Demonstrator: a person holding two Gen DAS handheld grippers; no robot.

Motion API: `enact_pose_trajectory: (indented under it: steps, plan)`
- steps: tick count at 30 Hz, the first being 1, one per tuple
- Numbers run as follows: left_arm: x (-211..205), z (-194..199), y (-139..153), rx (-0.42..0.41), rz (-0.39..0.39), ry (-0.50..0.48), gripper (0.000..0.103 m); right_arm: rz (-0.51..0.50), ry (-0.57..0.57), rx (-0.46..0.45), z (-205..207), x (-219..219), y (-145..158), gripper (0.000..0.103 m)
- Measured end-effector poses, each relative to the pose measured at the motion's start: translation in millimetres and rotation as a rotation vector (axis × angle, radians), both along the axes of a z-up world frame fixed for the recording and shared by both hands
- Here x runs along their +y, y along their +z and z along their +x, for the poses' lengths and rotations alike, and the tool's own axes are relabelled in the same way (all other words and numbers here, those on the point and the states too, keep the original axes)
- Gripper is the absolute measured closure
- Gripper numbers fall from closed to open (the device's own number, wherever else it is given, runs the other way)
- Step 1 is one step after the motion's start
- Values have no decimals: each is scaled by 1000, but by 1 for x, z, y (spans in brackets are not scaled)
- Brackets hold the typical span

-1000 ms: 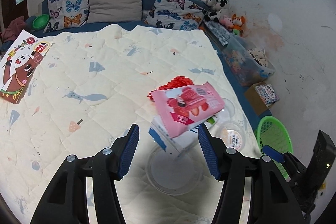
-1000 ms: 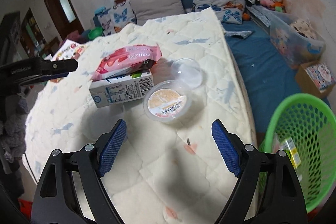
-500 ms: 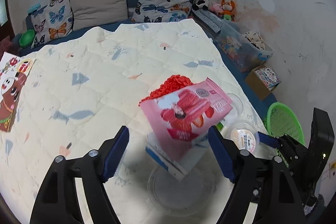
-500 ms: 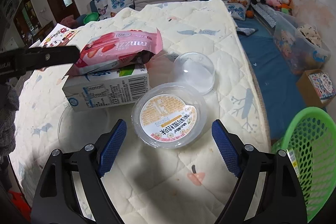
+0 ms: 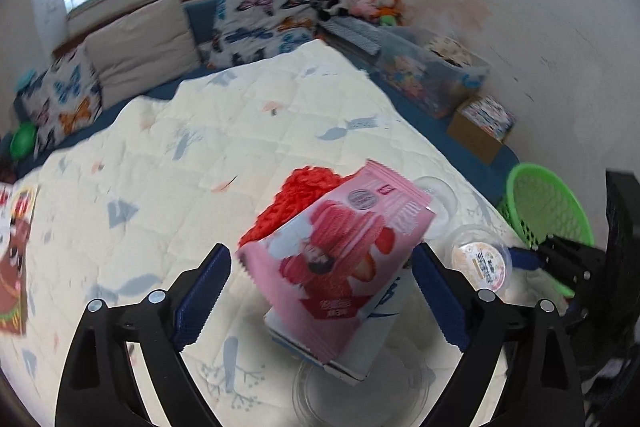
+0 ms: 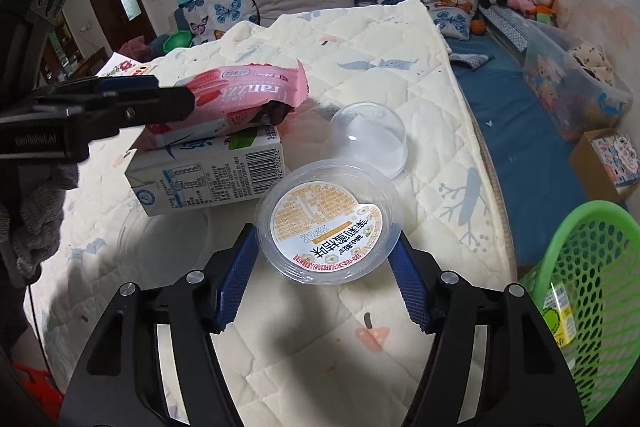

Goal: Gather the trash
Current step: 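Grasp the pink wafer bag with the left tool while the right tool grasps the clear labelled tub, then carry the wafer bag and tub over the green basket and open both tools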

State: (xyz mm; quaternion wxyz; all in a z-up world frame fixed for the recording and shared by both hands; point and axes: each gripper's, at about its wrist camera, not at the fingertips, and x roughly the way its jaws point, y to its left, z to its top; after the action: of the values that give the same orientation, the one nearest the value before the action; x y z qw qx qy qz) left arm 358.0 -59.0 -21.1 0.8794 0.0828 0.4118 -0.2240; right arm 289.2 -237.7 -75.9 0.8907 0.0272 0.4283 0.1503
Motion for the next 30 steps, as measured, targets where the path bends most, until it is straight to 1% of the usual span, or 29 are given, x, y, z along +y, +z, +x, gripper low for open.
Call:
enact_pose_trajectory:
  steps: [6, 14, 16, 17, 19, 22, 24, 27, 29, 30]
  plan:
    - [-11, 1, -4, -28, 67, -77, 13, 21, -5, -2, -8, -4, 5, 37]
    - [-16, 12, -13, -8, 94, -109, 13, 28, -12, -6, -13, -6, 10, 37]
    - [-17, 12, -15, -4, 102, -119, 15, 30, -14, -7, -14, -7, 11, 37]
    - [-18, 12, -16, -6, 113, -119, 18, 31, -14, -9, -16, -7, 12, 37]
    - [-18, 11, -16, -7, 110, -123, 21, 34, -17, -11, -18, -9, 13, 37]
    - [-18, 8, -15, -13, 106, -128, 30, 40, -23, -14, -21, -11, 13, 37]
    - [-19, 7, -14, -13, 101, -130, 41, 44, -27, -16, -23, -13, 14, 37]
    - [-20, 2, -11, -24, 101, -136, 51, 45, -32, -25, -27, -14, 16, 37]
    - [-20, -2, -9, -39, 101, -132, 55, 51, -38, -28, -29, -16, 18, 37]
    - [-19, -5, -7, -42, 93, -129, 61, 55, -42, -31, -31, -17, 18, 37]
